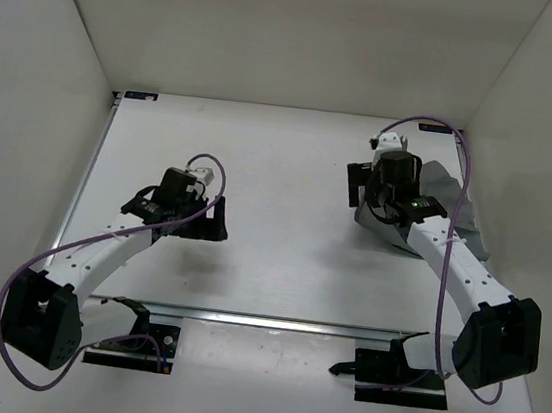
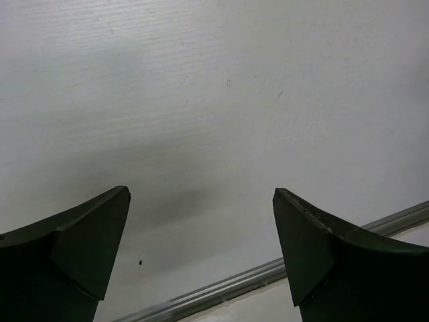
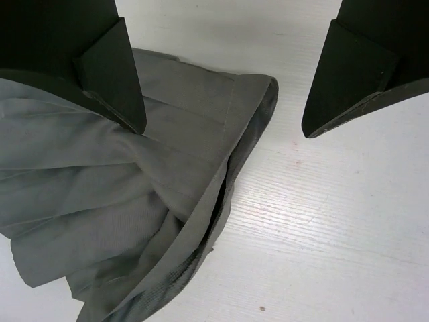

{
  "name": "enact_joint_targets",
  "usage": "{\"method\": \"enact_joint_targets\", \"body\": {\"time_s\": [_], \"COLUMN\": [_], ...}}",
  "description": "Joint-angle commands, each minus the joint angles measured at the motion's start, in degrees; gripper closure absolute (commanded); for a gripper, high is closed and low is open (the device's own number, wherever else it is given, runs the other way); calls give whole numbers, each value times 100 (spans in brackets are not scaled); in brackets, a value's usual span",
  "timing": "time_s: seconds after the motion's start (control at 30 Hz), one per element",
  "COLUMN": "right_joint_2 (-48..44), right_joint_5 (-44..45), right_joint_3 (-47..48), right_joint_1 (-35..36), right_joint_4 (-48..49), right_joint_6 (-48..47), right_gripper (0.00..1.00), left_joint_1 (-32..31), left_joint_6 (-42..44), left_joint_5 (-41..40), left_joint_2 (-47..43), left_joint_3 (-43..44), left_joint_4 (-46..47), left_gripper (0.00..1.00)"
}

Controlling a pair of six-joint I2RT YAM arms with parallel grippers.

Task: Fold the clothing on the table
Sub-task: Grab the skirt from the pile

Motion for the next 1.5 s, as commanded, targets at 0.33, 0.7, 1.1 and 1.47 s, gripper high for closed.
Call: {"method": "enact_joint_targets", "body": {"time_s": [0.33,0.7,1.1,1.47], "right_joint_2": [-638,-550,540,-699], "right_joint_5": [-166,1,651,-796], "right_joint_3": [-736,-1246,-1280,-861], "right_joint_1": [40,436,444,698], "right_joint_4": [-74,-111,698,454], "right_joint_6": [450,468,565,284], "right_gripper": [71,1,81,100], "left_joint_1": [337,425,443,478], "left_joint_6": [-119,-444,-462,-471], "left_joint_5": [144,416,284,232], "left_joint_2": [-1337,-1469,-1530,-1627], "left_joint_3": [-268,-856,-866,-875], "left_joint_4": [744,1298,1245,1140], "left_gripper": [71,43,42,43]}}
